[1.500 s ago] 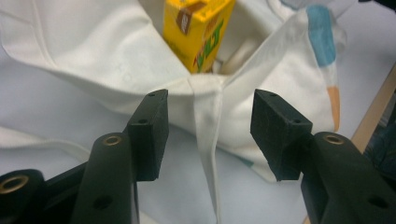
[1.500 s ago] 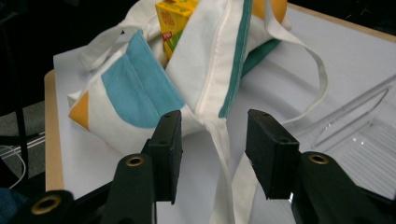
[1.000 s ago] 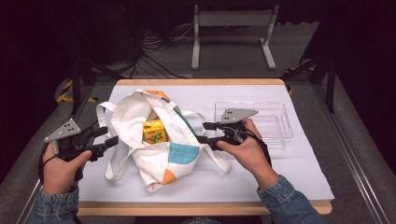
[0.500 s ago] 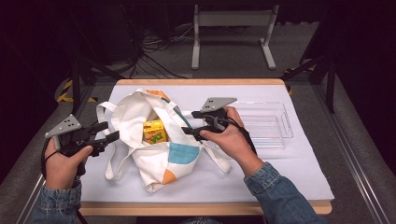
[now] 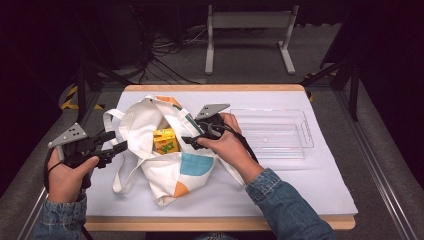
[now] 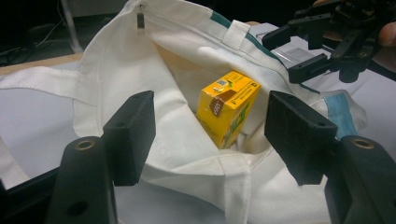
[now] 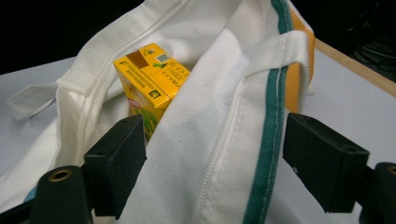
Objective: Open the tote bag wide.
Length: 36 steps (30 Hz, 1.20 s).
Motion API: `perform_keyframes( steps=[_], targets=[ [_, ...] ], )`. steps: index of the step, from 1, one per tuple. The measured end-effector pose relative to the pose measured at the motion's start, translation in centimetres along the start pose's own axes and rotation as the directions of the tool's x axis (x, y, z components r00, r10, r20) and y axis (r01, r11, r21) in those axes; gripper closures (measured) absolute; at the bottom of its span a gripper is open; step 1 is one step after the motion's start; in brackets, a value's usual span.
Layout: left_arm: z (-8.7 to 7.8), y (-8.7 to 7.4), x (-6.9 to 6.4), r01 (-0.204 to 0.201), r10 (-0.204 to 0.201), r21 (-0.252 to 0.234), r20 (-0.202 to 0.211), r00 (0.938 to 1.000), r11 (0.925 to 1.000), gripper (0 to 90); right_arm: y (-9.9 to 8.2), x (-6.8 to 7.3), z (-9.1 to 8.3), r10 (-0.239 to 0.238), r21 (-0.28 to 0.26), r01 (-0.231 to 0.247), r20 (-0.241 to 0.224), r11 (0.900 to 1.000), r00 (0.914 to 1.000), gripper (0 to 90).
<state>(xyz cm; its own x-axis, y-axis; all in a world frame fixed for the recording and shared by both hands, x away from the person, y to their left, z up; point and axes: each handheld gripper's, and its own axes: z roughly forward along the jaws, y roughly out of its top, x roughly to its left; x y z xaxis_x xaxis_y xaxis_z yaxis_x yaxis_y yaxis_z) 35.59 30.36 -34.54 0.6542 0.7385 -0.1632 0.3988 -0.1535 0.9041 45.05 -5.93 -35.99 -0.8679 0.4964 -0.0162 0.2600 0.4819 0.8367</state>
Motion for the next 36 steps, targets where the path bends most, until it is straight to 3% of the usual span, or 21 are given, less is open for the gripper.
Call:
perform_keyframes(
  steps=[9,14,16,21,23,25,28,36],
  targets=[
    [0.2,-0.1,0.0,0.006,-0.006,0.008,0.015,0.9999,1.0,34.1,-0.5,0.3,1.8,-0.01,0.045,0.009,0.004,0.999,0.9999,16.3],
    [0.3,-0.2,0.1,0.012,-0.012,0.013,0.013,0.9999,0.9999,33.8,-0.5,0.4,2.3,0.017,0.059,-0.017,0.012,0.9981,0.9998,17.1],
    [0.3,-0.2,0.1,0.013,-0.013,0.014,0.017,0.9998,0.9998,33.7,-0.5,0.3,2.4,0.025,0.07,-0.026,0.018,0.9972,0.9995,22.8],
    [0.5,-0.3,0.1,0.012,-0.012,0.016,0.022,0.9997,0.9998,33.6,-0.5,-0.1,1.9,-0.008,0.093,0.002,0.072,0.9957,0.9974,61.3],
    [0.5,-0.3,0.1,0.011,-0.011,0.017,0.02,0.9997,0.9998,33.7,-0.4,-0.3,1.8,-0.012,0.093,0.005,0.078,0.9956,0.9969,65.8],
    [0.5,-0.3,0.2,0.016,-0.016,0.014,0.019,0.9997,0.9998,33.7,-0.3,-0.5,1.7,-0.029,0.098,0.019,0.095,0.995,0.9951,80.7],
    [0.5,-0.3,0.2,0.015,-0.015,0.011,0.017,0.9997,0.9998,33.7,-0.3,-0.8,1.8,-0.031,0.115,0.017,0.114,0.9932,0.993,83.4],
    [0.4,-0.3,0.2,0.014,-0.015,0.012,0.016,0.9998,0.9998,33.7,-1.4,-1.7,2.8,0.043,0.169,-0.067,0.146,0.9833,0.9884,83.7]
  ],
)
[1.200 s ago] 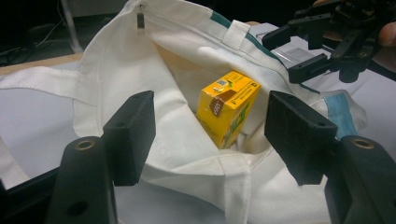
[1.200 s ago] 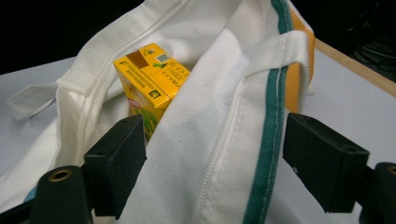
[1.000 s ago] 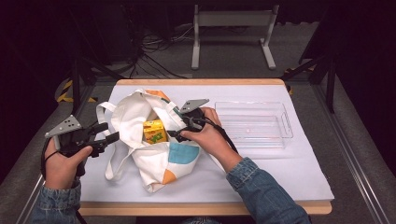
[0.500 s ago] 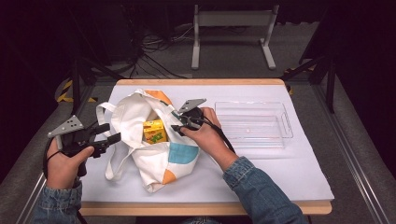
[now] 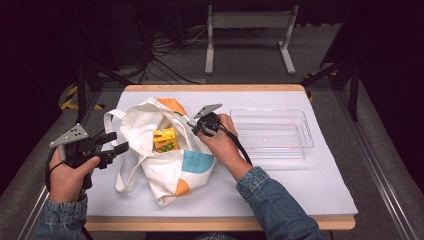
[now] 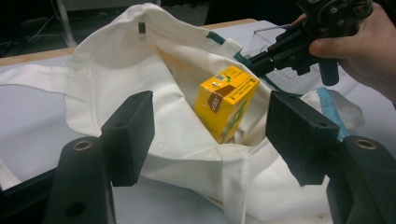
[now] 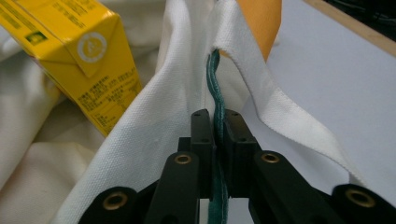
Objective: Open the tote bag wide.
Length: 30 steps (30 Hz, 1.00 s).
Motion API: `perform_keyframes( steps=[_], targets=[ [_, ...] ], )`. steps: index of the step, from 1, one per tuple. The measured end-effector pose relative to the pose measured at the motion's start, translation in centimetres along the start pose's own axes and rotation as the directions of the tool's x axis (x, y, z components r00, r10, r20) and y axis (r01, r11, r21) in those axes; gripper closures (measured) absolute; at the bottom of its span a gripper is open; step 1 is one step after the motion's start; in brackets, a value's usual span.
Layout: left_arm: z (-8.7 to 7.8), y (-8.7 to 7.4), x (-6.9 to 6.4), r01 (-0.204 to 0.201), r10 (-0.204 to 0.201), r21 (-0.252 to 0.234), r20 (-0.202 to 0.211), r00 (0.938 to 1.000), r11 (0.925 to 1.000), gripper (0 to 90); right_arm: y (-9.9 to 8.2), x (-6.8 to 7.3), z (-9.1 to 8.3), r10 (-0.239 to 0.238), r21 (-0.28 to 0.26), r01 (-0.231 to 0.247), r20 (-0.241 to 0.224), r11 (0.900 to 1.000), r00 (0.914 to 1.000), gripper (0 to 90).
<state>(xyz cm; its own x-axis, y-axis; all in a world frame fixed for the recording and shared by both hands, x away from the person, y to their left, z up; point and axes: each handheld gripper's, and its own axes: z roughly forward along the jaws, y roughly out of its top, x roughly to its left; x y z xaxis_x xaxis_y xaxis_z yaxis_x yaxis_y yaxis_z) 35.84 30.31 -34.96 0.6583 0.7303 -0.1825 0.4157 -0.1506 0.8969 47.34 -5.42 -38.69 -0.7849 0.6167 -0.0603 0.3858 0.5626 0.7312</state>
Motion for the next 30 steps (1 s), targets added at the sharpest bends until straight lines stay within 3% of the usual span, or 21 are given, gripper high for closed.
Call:
perform_keyframes(
  steps=[10,24,30],
  targets=[
    [0.0,0.0,0.0,-0.001,0.001,-0.001,0.001,1.0,1.0,33.7,-1.3,0.3,2.4,0.014,0.079,-0.015,0.005,0.9968,0.9999,83.3],
    [0.0,0.0,0.0,0.001,-0.001,-0.001,0.001,1.0,1.0,33.1,-2.1,-0.1,2.9,0.058,0.078,-0.057,-0.012,0.9954,0.9982,81.8],
    [0.0,0.0,0.0,0.0,0.0,0.0,0.003,1.0,1.0,32.1,-1.9,-0.3,1.9,0.059,0.051,-0.059,0.01,0.997,0.9982,63.1]
  ],
)
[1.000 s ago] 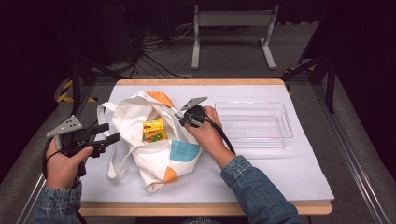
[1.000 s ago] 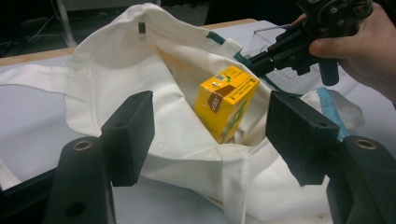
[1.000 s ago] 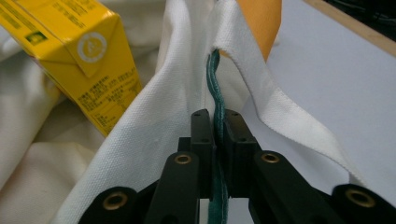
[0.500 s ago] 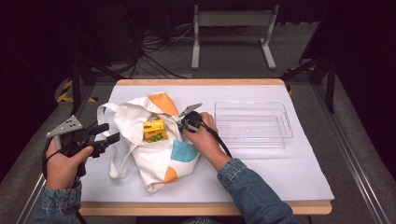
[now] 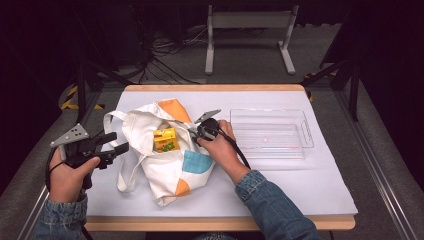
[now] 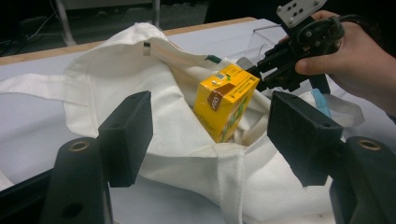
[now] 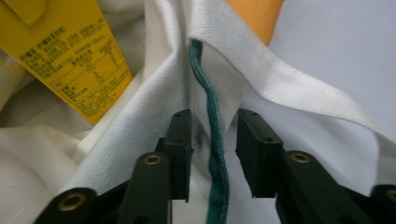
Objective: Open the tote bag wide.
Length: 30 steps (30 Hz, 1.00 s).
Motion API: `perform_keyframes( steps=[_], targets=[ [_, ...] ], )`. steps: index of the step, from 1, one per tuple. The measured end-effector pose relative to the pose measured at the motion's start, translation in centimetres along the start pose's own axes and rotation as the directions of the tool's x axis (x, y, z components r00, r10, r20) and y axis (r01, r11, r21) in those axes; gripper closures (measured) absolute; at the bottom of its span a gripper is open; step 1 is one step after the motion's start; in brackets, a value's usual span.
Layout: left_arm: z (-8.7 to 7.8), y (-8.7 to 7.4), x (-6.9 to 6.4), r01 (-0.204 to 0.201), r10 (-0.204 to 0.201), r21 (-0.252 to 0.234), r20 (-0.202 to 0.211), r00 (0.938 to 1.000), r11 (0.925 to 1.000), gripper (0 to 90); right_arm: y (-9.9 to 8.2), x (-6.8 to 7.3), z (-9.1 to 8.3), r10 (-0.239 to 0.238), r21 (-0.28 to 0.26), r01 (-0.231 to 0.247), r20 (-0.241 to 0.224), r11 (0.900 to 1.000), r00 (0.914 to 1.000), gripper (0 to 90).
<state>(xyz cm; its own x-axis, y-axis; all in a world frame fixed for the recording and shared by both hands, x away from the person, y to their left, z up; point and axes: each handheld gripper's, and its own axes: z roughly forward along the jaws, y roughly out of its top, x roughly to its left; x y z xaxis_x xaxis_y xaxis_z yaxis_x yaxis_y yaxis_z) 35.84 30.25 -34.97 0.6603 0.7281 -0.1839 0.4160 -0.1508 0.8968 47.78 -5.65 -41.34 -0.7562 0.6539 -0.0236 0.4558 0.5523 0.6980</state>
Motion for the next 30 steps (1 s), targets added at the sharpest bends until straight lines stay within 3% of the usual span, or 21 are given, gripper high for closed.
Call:
perform_keyframes(
  steps=[5,8,14,20,30],
  targets=[
    [-0.1,0.0,0.0,-0.002,0.002,0.002,-0.002,1.0,1.0,31.9,0.3,-0.5,-1.5,0.001,-0.027,0.0,0.029,0.9996,0.9996,51.0],
    [-0.1,0.0,0.0,0.001,-0.001,0.001,-0.002,1.0,1.0,31.8,0.7,-0.9,-2.6,0.002,-0.053,-0.001,0.03,0.9986,0.9996,48.5],
    [-0.2,0.0,0.1,0.0,0.0,0.001,-0.005,1.0,1.0,31.6,1.3,-1.0,-4.2,-0.007,-0.118,0.005,-0.017,0.993,0.9998,45.5],
    [-0.2,0.0,0.1,0.005,-0.005,0.0,-0.004,1.0,1.0,31.3,2.1,-0.5,-6.0,-0.046,-0.2,0.034,-0.057,0.9792,0.9973,42.1],
    [0.0,0.1,0.1,0.003,-0.003,0.002,0.004,1.0,1.0,30.9,3.1,0.0,-7.8,-0.121,-0.277,0.081,-0.133,0.9576,0.9837,39.2]
  ],
)
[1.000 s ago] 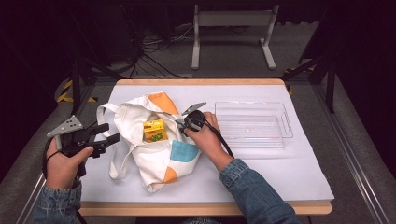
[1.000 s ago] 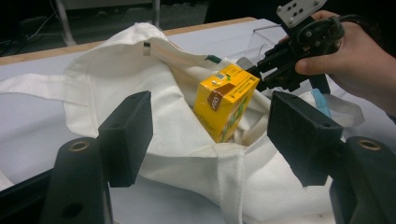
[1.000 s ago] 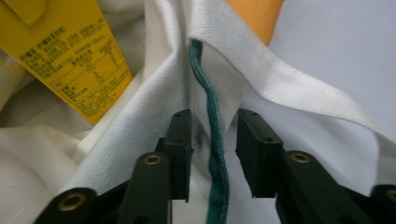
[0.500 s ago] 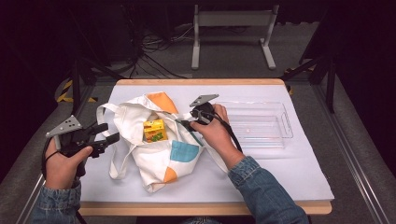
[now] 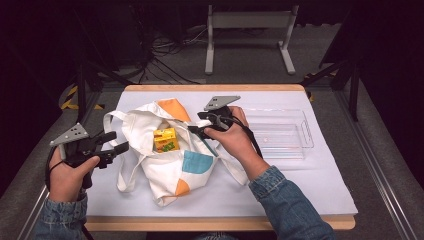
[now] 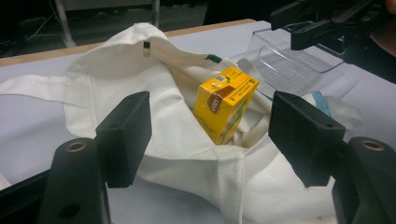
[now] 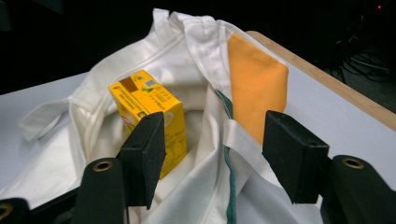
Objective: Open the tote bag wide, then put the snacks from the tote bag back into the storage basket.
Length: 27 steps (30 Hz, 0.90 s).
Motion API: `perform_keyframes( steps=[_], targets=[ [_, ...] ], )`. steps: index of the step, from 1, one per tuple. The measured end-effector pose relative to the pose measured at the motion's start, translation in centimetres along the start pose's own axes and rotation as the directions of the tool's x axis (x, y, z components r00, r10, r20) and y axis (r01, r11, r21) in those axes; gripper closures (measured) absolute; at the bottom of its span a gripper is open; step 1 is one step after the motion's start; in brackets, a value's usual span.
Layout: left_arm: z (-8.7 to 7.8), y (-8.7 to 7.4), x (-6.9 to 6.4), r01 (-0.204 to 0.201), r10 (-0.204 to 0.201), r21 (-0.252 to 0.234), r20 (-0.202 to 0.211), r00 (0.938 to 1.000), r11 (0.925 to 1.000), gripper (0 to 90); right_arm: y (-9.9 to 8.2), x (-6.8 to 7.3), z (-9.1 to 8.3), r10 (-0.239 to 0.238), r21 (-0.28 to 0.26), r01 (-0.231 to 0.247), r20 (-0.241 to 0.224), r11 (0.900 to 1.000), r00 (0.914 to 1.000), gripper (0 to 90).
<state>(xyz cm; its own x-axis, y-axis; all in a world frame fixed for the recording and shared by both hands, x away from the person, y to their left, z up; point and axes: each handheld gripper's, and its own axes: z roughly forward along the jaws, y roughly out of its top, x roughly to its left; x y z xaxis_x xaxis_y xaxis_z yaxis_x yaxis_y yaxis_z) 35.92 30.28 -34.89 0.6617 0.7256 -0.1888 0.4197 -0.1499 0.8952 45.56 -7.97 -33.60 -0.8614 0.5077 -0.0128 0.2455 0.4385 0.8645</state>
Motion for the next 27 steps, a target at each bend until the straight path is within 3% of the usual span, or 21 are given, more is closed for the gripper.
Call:
perform_keyframes(
  steps=[7,15,17,21,23,27],
  targets=[
    [-0.2,0.0,0.2,0.003,-0.003,-0.003,-0.005,1.0,1.0,30.7,0.9,0.3,-0.1,-0.055,-0.023,0.053,-0.102,0.9983,0.9933,36.3],
    [0.0,0.0,0.1,0.001,-0.001,-0.003,-0.003,1.0,1.0,30.2,1.5,0.5,0.4,-0.06,-0.057,0.052,-0.141,0.997,0.9883,31.9],
    [0.0,0.1,0.1,0.001,-0.001,-0.007,-0.002,1.0,1.0,30.1,1.6,0.6,0.8,-0.057,-0.063,0.047,-0.177,0.9969,0.9826,30.1],
    [0.1,0.1,0.0,-0.004,0.004,-0.002,-0.001,1.0,1.0,29.7,1.9,0.6,1.7,-0.06,-0.072,0.043,-0.261,0.9965,0.9634,27.3],
    [0.2,0.0,0.0,0.0,0.0,-0.001,-0.002,1.0,1.0,29.6,1.8,0.7,2.5,-0.071,-0.074,0.051,-0.285,0.9959,0.9559,26.5],
    [0.2,0.0,0.0,-0.001,0.001,0.0,-0.001,1.0,1.0,29.4,1.6,0.8,3.5,-0.083,-0.09,0.059,-0.3,0.9942,0.9503,23.3]
  ],
)
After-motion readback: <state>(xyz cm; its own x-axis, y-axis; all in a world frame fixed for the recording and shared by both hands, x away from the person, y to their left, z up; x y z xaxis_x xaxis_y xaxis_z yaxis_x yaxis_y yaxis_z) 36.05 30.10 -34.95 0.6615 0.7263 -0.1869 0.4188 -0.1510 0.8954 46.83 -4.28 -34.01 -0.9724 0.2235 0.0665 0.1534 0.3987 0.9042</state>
